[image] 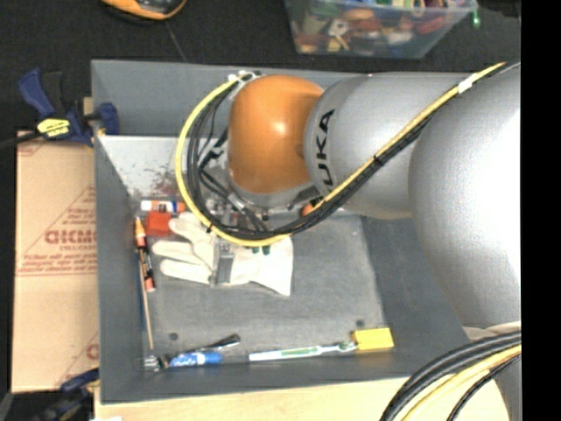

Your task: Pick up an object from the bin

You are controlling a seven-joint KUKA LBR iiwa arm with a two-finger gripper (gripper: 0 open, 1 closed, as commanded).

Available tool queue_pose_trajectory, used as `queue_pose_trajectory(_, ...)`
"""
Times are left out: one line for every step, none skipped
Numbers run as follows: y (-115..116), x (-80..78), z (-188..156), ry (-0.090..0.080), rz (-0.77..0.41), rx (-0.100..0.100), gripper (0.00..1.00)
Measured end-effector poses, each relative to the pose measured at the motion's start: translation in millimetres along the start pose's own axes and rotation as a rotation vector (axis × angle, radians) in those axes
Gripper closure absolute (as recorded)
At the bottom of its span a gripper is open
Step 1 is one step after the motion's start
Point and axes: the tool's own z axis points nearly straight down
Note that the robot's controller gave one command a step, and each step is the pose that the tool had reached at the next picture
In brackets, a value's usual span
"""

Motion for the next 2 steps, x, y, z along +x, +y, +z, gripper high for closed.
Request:
queue_pose_trajectory(0, 0.0, 0, 0.0, 0.0, 0.0, 0.0)
queue_pose_trajectory(-26, 5.6, 89, 0.002, -0.042, 0.002, 0.0)
